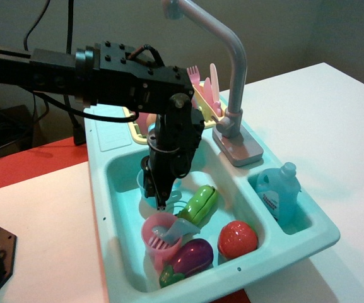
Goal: Put cup from counter to sink
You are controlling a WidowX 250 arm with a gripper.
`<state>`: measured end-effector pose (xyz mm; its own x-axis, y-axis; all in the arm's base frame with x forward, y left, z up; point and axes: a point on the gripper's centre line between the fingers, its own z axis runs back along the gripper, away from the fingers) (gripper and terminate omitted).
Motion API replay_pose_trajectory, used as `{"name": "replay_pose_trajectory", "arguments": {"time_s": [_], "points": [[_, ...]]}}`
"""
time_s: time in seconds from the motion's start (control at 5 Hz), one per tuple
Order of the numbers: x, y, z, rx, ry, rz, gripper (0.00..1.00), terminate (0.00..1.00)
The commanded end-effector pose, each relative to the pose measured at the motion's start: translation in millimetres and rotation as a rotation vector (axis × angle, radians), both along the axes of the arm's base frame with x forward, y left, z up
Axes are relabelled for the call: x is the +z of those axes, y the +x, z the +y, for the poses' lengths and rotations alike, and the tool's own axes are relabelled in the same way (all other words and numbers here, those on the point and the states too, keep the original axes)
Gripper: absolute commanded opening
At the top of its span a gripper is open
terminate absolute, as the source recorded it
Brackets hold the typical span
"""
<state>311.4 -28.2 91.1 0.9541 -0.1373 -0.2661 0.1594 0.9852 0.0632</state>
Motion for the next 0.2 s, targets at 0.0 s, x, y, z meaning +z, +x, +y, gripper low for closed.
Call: {"name": "replay_pose_trajectory", "arguments": {"time_s": [0.0], "points": [[24.6, 1.6, 5.6, 0.02, 0.003, -0.057, 1.0, 1.0]]}}
